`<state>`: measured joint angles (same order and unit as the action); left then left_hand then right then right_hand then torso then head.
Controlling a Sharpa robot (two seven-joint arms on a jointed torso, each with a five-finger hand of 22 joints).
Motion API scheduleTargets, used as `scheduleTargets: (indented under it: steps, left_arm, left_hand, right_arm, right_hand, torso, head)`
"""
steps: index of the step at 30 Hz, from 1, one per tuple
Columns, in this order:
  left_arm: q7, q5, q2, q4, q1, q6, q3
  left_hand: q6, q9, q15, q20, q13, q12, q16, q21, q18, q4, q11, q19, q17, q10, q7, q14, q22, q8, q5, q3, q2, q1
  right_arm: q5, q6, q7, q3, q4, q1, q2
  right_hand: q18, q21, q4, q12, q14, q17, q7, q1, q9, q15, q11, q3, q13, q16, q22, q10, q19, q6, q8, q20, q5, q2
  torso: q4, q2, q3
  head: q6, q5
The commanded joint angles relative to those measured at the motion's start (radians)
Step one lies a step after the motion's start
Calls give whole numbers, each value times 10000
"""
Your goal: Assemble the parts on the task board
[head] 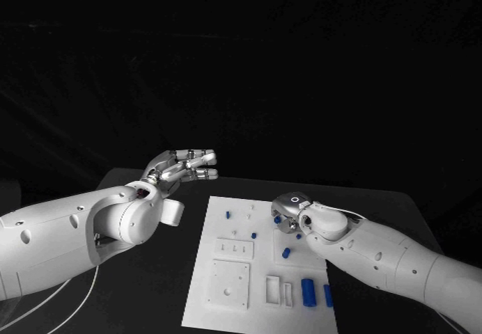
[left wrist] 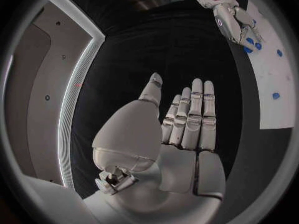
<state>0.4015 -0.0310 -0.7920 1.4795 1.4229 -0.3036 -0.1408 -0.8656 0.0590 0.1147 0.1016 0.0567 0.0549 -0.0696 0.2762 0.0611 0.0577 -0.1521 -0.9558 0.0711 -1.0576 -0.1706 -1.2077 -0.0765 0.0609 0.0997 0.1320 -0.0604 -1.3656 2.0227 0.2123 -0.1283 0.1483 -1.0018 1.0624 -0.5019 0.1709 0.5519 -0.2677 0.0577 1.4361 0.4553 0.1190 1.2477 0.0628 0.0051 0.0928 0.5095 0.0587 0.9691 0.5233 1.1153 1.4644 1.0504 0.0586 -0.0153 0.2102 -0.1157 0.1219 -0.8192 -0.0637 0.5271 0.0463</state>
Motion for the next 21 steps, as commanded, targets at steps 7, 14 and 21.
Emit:
scheduleTargets:
  steps: [7, 14, 21]
  left_arm:
    - [-19, 57, 16, -12, 23, 193, 13]
    - [-66, 60, 15, -24, 24, 241, 13]
    - [-101, 66, 15, -41, 24, 269, 13]
  left_hand:
    - [82, -11, 3, 3, 16, 49, 33, 66, -38, 21, 13, 53, -13, 97, -2, 63, 14, -19, 4, -31, 37, 108]
    - [119, -13, 5, 5, 15, 48, 33, 70, -36, 22, 6, 56, -13, 121, -9, 65, 14, -21, -36, -37, 46, 110]
    - [114, -12, 6, 7, 15, 47, 33, 74, -34, 19, 1, 56, -12, 141, -10, 64, 14, -19, -55, -43, 49, 115]
  right_arm:
    - [204, 169, -148, 0, 18, -9, -9]
    - [209, 182, -150, 1, 32, -9, -20]
    - [216, 259, -146, 1, 37, -9, -13]
  right_hand:
    - [62, -90, 95, -7, -15, 13, -13, -142, -3, -88, -6, 233, -8, 49, 135, 123, 197, 187, 33, -88, -66, 5]
    - [16, -67, 164, -7, -15, 18, -21, -174, -1, -120, -50, 385, -8, 49, 277, 297, 264, 336, 34, -113, -87, 13]
    - [-153, 187, 248, -4, -14, 13, -75, -158, 21, -229, -202, 611, 3, 30, 636, 819, 273, 746, 51, -228, -426, 175]
  torso:
    - [7, -194, -33]
    - [71, -279, -96]
    - [129, -337, -147]
  head:
    - [-142, 17]
    - [-222, 84]
    - [-251, 138]
